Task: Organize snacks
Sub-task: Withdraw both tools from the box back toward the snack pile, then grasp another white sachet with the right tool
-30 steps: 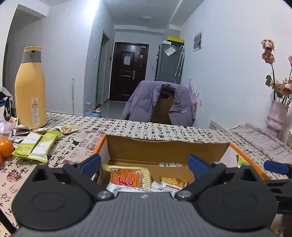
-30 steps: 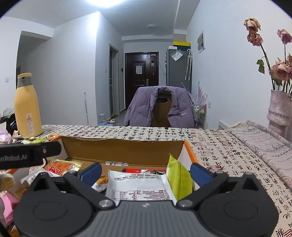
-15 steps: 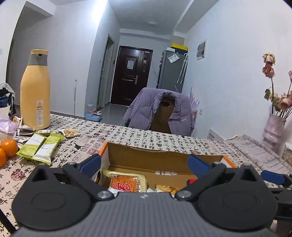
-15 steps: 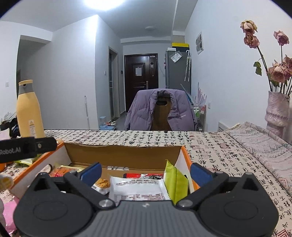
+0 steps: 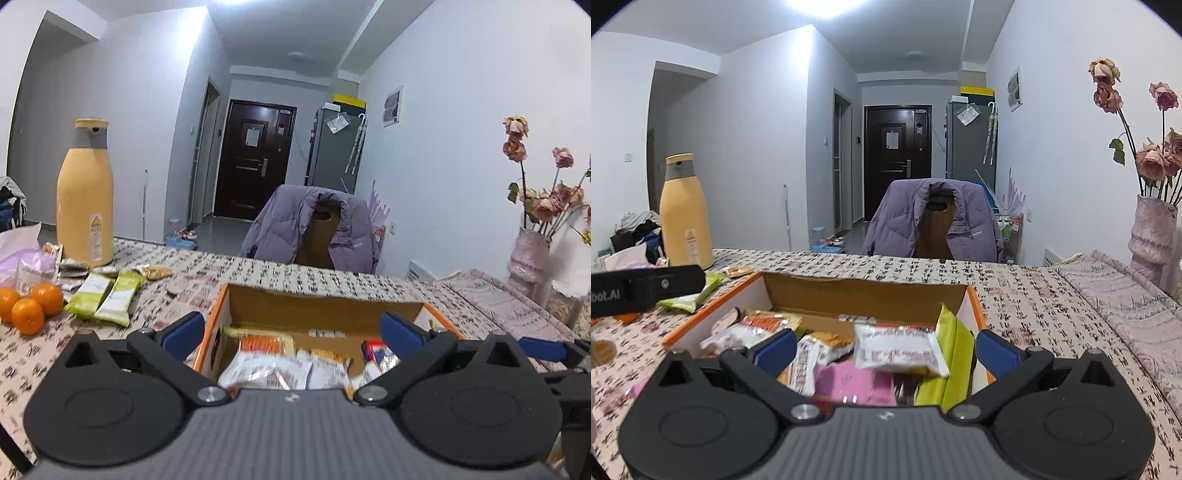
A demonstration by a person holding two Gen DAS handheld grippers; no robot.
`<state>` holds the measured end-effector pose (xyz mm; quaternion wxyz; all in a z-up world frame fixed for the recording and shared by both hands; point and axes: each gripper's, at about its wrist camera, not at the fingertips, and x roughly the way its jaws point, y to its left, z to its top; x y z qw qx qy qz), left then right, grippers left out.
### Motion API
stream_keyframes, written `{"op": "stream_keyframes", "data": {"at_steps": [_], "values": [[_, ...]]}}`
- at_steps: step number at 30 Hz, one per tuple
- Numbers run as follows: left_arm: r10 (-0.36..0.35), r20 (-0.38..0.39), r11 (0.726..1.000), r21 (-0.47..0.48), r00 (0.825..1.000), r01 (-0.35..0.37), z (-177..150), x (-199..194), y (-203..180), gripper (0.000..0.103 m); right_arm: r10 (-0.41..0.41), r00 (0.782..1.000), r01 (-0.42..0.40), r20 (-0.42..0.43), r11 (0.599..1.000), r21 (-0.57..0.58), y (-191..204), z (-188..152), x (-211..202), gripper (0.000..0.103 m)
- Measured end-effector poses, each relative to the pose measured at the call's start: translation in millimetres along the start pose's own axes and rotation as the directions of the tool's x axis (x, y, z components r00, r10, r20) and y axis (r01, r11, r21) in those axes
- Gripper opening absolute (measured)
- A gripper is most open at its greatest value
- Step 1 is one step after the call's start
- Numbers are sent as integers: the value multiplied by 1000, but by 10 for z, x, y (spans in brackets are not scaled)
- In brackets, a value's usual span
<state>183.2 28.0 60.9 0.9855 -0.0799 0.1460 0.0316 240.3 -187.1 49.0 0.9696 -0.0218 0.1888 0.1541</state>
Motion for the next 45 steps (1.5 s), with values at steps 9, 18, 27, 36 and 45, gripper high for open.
{"op": "stream_keyframes", "data": {"at_steps": [9,18,27,36,45], "values": [[-21,-56,999,30,998,23,-332,-332,147,103,23,999,-22,-43,1000,20,-3,-330,-338,103],[-10,-109,997,73,994,18,-739,-448,269,103,14,992,-9,-124,999,39,-19,-678,-456,103],[-3,-149,995,98,989,18,-894,-338,317,103,-1,983,11,-186,999,52,-11,-838,-422,103],[-2,-122,995,103,993,14,-918,-375,304,103,-42,968,51,-247,998,32,56,-808,-201,103],[-7,-123,997,72,992,16,-914,-366,346,103,-86,951,94,-297,996,12,84,-756,91,102]]}}
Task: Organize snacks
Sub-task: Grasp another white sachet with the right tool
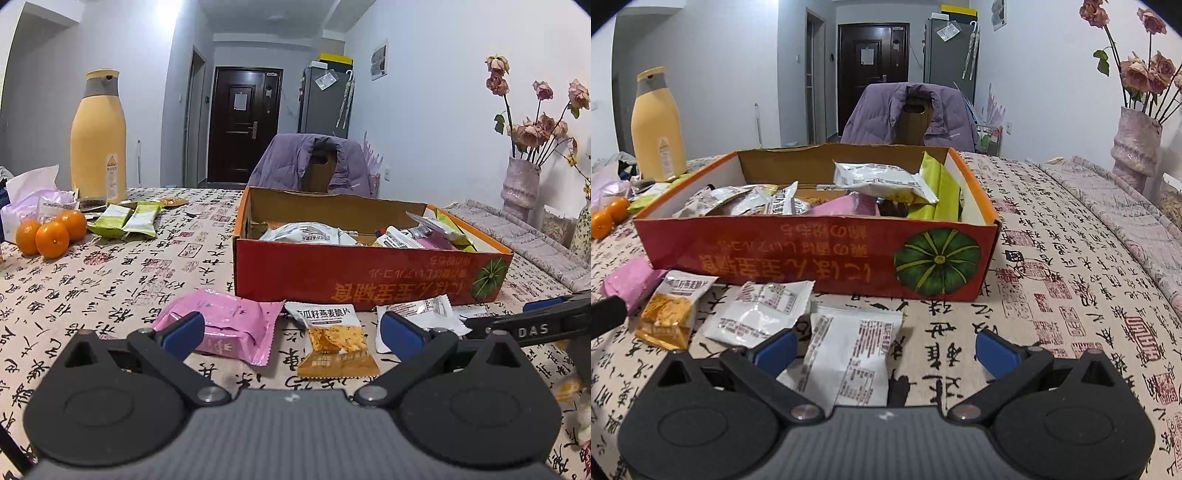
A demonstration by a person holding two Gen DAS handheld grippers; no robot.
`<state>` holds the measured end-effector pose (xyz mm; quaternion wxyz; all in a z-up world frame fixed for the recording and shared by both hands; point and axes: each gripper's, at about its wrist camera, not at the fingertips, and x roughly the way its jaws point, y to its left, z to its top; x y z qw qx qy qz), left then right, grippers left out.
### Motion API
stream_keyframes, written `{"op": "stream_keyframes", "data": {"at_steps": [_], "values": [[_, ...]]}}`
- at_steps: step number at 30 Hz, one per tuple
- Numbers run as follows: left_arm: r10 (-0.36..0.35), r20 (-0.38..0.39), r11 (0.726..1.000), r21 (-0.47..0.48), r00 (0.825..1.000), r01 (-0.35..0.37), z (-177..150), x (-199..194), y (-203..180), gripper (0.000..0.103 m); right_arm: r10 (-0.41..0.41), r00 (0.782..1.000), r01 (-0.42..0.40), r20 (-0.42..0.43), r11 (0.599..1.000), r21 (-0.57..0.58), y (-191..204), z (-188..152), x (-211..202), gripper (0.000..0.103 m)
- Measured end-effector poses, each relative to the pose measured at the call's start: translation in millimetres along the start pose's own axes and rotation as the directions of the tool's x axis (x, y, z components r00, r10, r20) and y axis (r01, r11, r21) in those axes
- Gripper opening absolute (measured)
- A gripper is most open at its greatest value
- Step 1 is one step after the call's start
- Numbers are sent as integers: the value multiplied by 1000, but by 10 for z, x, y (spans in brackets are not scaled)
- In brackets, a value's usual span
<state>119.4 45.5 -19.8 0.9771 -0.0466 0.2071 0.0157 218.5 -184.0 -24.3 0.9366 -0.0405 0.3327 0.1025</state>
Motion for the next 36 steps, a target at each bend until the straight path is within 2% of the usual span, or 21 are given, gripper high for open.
{"op": "stream_keyframes", "data": {"at_steps": [2,5,8,13,15,17,30,33,36], "values": [[-1,1,1000,-5,1000,1,-5,-2,5,103,-7,1000,6,-8,1000,-5,20,1,42,100],[-5,3,1000,-9,1000,5,-3,-6,15,103,5,1000,-5,-28,1000,3,24,-27,94,90],[-7,2,1000,-9,1000,7,-1,-5,16,103,22,999,-21,-24,1000,13,8,-59,98,87],[-9,-2,1000,-11,1000,9,1,0,19,103,60,998,-60,8,998,-12,26,-119,14,62],[-7,-6,1000,-11,1000,7,0,4,17,103,70,997,-69,19,997,-14,32,-132,-23,47],[-6,-7,1000,-9,1000,6,-2,6,12,103,72,997,-72,24,997,-9,18,-135,-37,43],[15,-30,1000,9,999,-15,26,-11,26,103,38,990,-39,134,999,6,-27,-166,-236,40],[55,-20,998,24,998,-54,92,-35,97,103,32,988,-32,148,999,0,-24,-169,-261,40],[80,-42,996,42,996,-78,193,-2,194,103,36,988,-36,149,999,2,-29,-165,-259,40]]}}
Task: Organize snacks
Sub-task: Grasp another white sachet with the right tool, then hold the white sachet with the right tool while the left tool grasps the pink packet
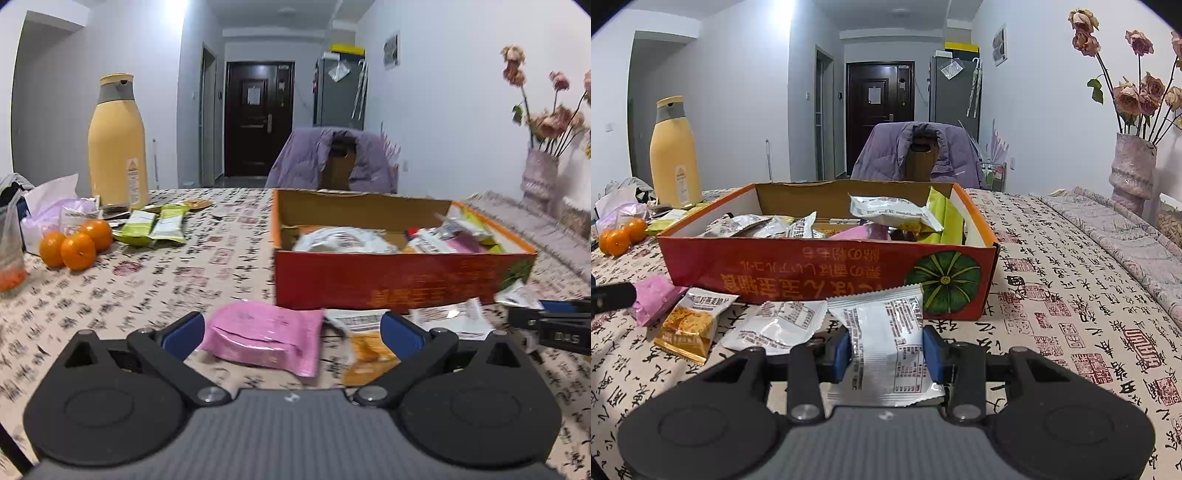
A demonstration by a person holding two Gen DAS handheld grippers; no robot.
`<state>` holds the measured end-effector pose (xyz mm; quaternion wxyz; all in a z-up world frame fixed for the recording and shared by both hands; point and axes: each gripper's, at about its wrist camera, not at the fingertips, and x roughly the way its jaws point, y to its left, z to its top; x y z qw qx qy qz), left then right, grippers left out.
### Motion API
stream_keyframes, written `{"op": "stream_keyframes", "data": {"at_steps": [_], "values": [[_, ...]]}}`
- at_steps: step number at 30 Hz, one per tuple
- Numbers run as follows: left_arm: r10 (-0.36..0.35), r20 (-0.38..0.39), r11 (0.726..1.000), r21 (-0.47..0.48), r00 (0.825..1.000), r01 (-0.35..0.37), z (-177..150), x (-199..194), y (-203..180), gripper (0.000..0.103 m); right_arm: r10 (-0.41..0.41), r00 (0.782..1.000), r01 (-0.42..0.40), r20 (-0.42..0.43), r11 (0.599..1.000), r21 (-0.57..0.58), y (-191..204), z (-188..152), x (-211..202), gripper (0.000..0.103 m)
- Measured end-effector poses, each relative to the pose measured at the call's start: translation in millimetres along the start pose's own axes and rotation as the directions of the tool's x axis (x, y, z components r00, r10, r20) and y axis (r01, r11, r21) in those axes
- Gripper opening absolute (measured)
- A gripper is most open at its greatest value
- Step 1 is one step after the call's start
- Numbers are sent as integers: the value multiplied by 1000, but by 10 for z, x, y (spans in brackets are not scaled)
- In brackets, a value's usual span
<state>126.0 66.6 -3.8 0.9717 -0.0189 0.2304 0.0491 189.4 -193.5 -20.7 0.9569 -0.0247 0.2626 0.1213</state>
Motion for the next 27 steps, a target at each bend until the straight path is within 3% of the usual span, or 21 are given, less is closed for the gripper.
{"op": "stream_keyframes", "data": {"at_steps": [10,17,22,27], "values": [[37,-151,995,100,988,-22,175,440,125,103,0,1000,-1,5,999,44,-68,-11,3,40],[4,-270,997,78,963,18,152,738,144,103,8,1000,-7,-7,997,80,-127,-14,33,40],[14,-321,998,66,947,7,142,905,162,103,8,1000,-8,-8,996,87,-138,-17,35,40],[8,-331,1000,31,944,2,168,978,233,103,11,1000,-10,-12,996,91,-151,-19,43,40]]}}
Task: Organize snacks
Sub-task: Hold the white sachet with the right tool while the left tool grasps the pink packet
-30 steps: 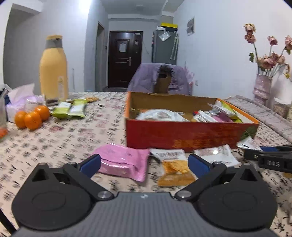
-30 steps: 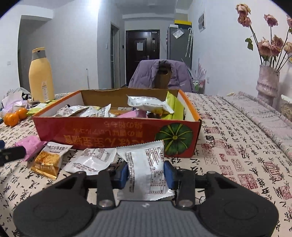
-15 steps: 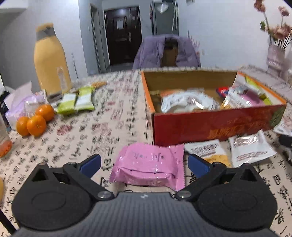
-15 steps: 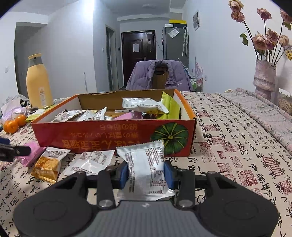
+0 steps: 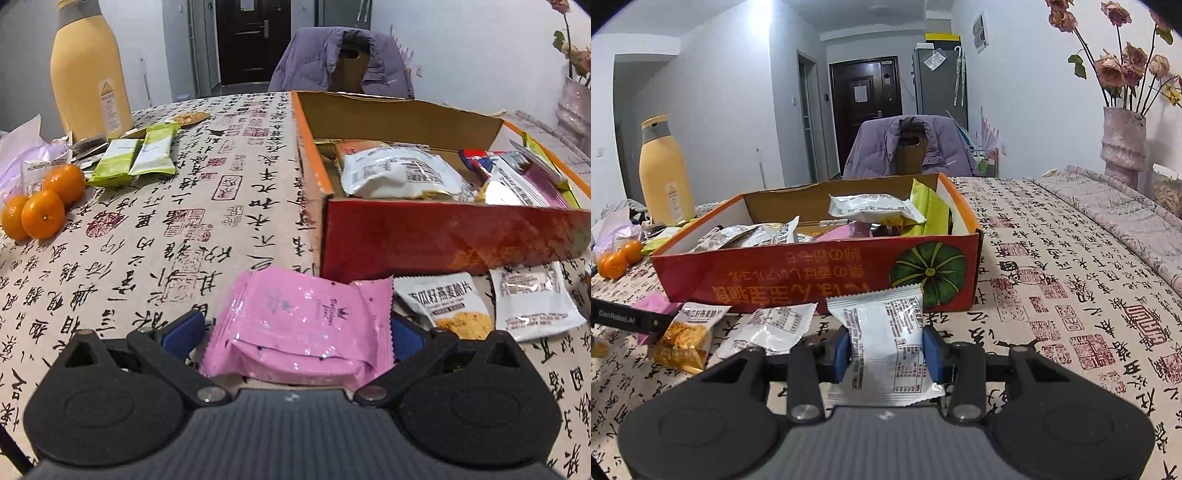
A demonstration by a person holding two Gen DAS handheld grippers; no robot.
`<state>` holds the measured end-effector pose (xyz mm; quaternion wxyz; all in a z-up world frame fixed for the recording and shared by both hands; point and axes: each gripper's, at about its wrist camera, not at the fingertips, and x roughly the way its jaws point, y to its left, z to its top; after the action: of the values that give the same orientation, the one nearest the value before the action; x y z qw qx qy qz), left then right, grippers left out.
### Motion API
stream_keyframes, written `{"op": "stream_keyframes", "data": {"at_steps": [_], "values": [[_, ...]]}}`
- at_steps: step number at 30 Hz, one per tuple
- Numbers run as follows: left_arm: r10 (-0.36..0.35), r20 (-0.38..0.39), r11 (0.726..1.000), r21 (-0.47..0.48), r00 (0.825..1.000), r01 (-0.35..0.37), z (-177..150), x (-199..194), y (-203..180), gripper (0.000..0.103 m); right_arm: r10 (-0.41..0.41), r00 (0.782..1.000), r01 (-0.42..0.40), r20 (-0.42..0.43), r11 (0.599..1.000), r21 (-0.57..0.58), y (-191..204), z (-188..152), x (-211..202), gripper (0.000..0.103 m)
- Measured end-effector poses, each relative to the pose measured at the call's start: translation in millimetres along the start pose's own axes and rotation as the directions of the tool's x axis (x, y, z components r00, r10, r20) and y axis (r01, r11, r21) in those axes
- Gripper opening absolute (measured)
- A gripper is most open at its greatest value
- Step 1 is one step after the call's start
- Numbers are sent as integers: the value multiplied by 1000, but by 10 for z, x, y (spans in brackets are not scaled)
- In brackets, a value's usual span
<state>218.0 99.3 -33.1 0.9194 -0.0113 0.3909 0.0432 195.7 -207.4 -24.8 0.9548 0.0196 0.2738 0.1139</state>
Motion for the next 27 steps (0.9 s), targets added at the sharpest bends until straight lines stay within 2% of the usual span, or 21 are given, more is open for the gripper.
{"op": "stream_keyframes", "data": {"at_steps": [6,8,10,14,18,27], "values": [[17,16,1000,-12,1000,-17,-26,-18,-24,102,-1,1000,1,0,1000,5,1,-1,-2,40],[18,23,1000,-14,1000,-17,-38,-34,-33,99,1,1000,-1,0,1000,7,0,-3,-3,40],[14,31,1000,-9,999,-14,-55,-65,-45,93,2,1000,-2,0,1000,7,-3,-5,-4,40],[13,37,1000,-10,999,-13,-92,-115,-55,88,1,1000,-1,3,1000,5,1,-4,-3,40],[5,56,1000,-8,998,-4,-124,-170,-62,73,1,1000,-2,6,1000,6,1,-6,-6,40],[28,119,1000,-9,993,-27,-238,-314,-103,69,10,1000,-10,15,1000,-10,34,-8,-26,40]]}}
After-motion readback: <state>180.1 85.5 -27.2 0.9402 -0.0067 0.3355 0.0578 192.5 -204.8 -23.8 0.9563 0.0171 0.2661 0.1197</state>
